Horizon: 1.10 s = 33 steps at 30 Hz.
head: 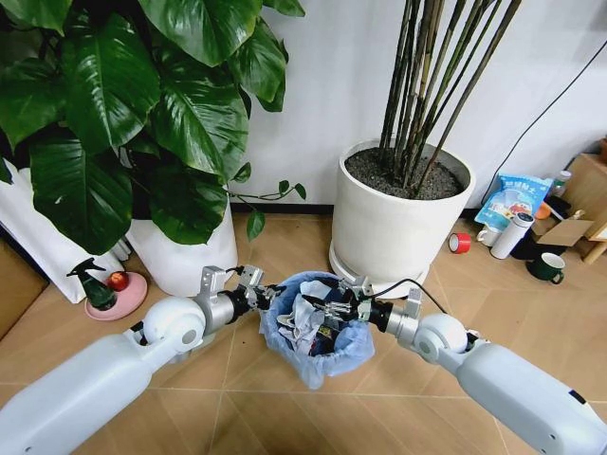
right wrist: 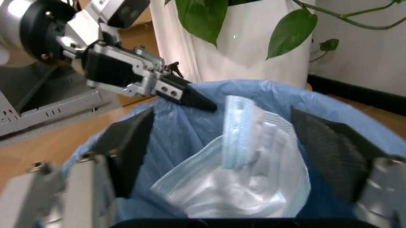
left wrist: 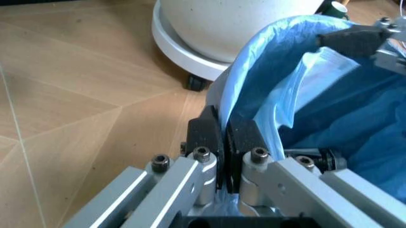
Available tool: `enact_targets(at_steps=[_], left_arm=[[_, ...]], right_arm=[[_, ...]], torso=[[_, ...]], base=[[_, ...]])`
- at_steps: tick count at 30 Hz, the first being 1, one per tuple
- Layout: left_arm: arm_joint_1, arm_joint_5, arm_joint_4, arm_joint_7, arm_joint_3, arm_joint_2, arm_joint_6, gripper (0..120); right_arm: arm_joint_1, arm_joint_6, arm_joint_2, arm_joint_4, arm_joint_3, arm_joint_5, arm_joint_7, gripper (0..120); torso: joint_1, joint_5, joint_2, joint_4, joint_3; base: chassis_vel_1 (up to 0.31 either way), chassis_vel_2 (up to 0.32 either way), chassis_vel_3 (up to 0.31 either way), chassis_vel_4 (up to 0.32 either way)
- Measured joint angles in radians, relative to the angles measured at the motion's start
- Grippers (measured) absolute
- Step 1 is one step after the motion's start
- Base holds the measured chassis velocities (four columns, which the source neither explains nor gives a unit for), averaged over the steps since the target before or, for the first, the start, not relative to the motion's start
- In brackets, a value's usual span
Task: Pick up the trash bin and place the garbage on the floor into it.
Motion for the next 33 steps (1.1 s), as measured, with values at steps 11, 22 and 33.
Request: enact_targets(at_steps=[11,22,33], left_arm=[[0.005,0.0,0.01,-0.004,-0.018,0.006,0.002,0],[0.003,0.002,0.01,-0.005,-0.009,0.007,0.003,0],[0.028,0.006,-0.004,-0.005,-0.038,0.02,0.003,0]], right_arm=[[-0.179,0.012,-0.079,0.113,0.202,0.034,0.011,100],[-0.192,0.053,-0.085,0.179,0.243,0.062,-0.011,100],[-0.288,0.026,-0.127,0.26,0.378,0.113,0.111,100]], torso=[[0.0,0.0,0.0,-0.0003,0.0],[0.0,-0.0001,0.0,-0.0001,0.0],[0.0,-0.0001,0.0,0.0002,0.0]], base=[[0.0,0.0,0.0,0.0],[0.0,0.0,0.0,0.0],[0.0,0.0,0.0,0.0]])
